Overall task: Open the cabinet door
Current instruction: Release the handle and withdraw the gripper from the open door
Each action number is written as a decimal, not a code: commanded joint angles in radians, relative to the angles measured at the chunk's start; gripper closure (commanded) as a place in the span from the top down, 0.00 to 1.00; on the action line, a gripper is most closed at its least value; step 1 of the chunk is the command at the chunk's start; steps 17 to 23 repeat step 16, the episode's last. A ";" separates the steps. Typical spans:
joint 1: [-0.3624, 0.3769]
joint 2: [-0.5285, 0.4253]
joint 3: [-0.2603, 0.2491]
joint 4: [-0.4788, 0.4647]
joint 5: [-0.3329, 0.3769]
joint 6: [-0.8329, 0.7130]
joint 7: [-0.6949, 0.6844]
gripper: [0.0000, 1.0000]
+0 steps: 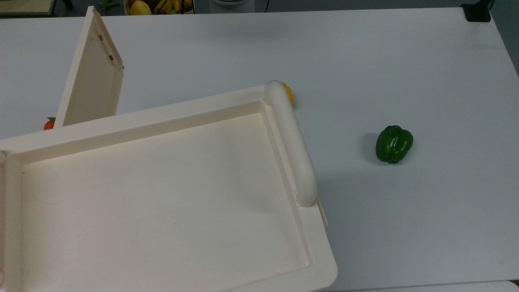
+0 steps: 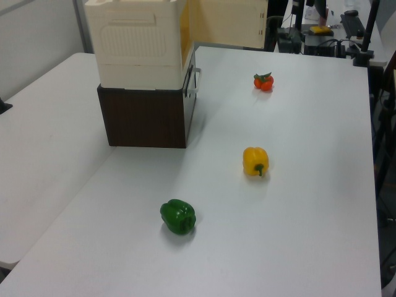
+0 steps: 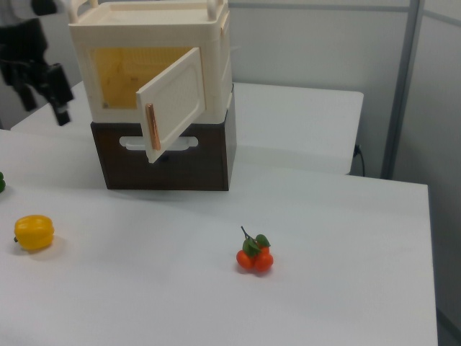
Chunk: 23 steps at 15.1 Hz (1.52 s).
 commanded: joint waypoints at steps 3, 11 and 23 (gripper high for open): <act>0.045 -0.029 0.030 -0.091 0.066 0.010 -0.027 1.00; 0.050 0.016 0.033 -0.128 0.052 0.133 -0.193 1.00; 0.053 0.019 0.033 -0.127 0.050 0.134 -0.193 1.00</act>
